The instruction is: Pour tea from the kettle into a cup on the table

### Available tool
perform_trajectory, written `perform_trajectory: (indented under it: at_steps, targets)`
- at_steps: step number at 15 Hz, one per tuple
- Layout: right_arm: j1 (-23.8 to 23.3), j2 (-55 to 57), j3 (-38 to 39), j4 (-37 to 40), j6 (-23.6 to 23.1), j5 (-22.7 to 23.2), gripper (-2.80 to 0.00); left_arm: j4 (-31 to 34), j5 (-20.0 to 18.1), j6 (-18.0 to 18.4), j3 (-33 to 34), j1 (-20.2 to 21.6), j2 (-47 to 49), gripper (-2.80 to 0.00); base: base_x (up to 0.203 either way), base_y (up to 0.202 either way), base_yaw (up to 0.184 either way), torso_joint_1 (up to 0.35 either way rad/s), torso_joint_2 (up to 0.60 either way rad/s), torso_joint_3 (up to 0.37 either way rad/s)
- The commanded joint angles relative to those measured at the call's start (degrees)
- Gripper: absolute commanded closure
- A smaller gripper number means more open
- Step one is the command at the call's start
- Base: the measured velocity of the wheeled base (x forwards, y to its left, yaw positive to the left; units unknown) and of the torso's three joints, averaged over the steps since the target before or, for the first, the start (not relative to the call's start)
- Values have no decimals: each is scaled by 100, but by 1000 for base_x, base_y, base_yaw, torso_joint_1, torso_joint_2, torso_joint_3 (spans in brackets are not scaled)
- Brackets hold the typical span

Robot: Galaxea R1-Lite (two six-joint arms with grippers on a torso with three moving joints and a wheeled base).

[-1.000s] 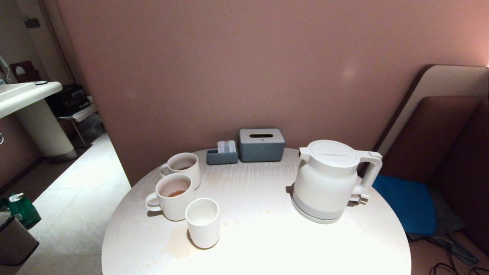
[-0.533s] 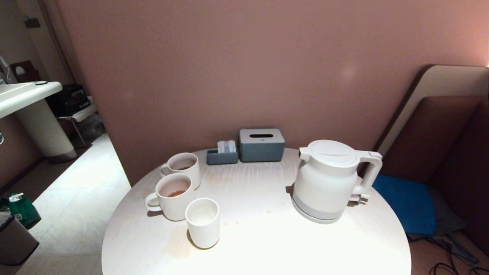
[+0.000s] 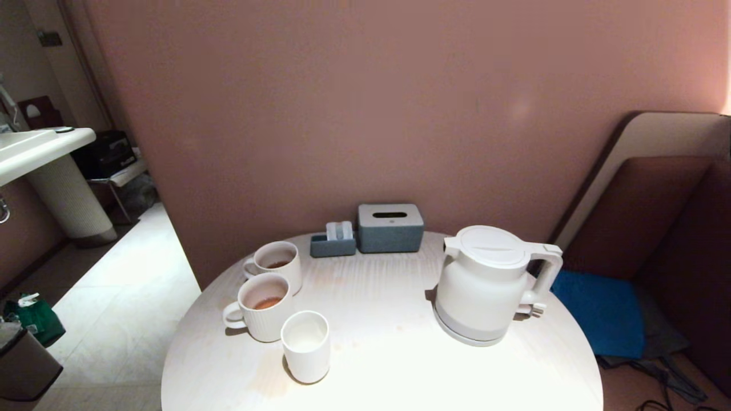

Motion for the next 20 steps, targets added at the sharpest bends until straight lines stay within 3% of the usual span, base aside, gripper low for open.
perform_trajectory:
  at_steps: [1, 6, 20]
  targets:
    - [0, 7, 0, -1, -3, 0, 0, 2, -1, 2, 1, 2, 5, 0, 0, 0, 0, 226, -532, -305]
    - [0, 7, 0, -1, 15, 0, 0, 2, -1, 4, 1, 8, 5, 0, 0, 0, 0, 206, -466, -262]
    - [0, 7, 0, -1, 15, 0, 0, 2, -1, -21, 1, 8, 5, 0, 0, 0, 0, 9, -17, -10]
